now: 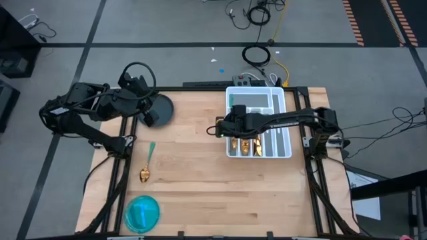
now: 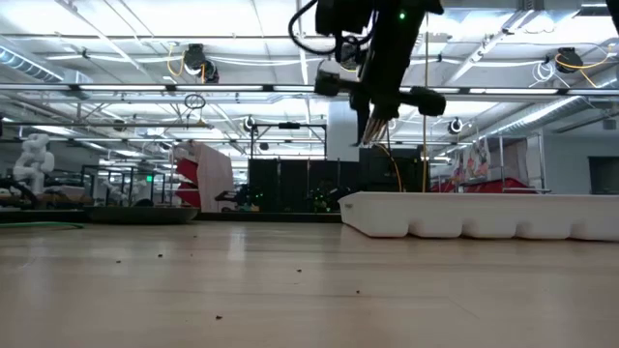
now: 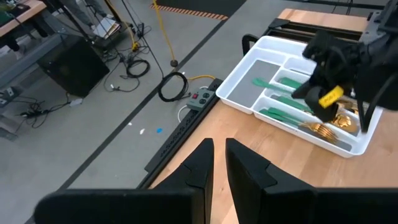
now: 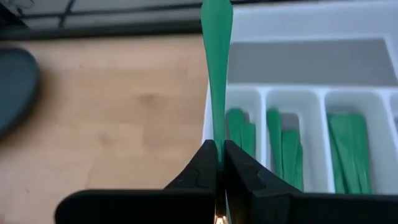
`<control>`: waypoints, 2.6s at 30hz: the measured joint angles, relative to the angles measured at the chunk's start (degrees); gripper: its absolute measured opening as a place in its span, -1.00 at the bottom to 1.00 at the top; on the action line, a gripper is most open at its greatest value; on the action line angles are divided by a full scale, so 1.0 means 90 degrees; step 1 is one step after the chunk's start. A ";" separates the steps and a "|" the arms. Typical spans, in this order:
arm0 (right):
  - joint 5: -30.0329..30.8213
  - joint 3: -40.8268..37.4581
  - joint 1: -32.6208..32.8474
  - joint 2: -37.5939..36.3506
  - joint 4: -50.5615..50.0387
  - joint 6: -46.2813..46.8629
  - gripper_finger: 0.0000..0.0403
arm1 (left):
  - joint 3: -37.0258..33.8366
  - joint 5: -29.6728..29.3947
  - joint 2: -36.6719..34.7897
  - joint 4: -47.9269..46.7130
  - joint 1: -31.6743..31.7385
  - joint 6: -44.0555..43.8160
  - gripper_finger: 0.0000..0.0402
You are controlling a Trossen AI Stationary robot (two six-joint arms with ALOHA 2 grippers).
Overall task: Sort silverware
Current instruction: Put the green fork into the white silverware organizer, then put the green spoon into the white silverware organizer
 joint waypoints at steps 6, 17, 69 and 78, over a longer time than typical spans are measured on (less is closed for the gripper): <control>-0.0277 0.0000 -0.0002 0.0315 -0.0017 0.0291 -1.00 | 0.0000 0.0008 0.0002 -0.0003 -0.0001 -0.0002 -0.75; -0.0635 0.0002 0.0072 0.0714 0.0020 0.0576 -1.00 | 0.0000 0.0042 0.0002 -0.0007 -0.0001 0.0020 -0.75; -0.1289 -0.0748 0.0147 0.1015 0.1088 0.0400 -0.62 | 0.0000 0.0035 0.0004 -0.0005 0.0002 0.0007 -0.75; -0.1106 -0.0750 0.0230 0.0781 0.0936 -0.0373 -0.17 | 0.0000 0.0488 0.0006 -0.0260 -0.0001 -0.0169 -0.75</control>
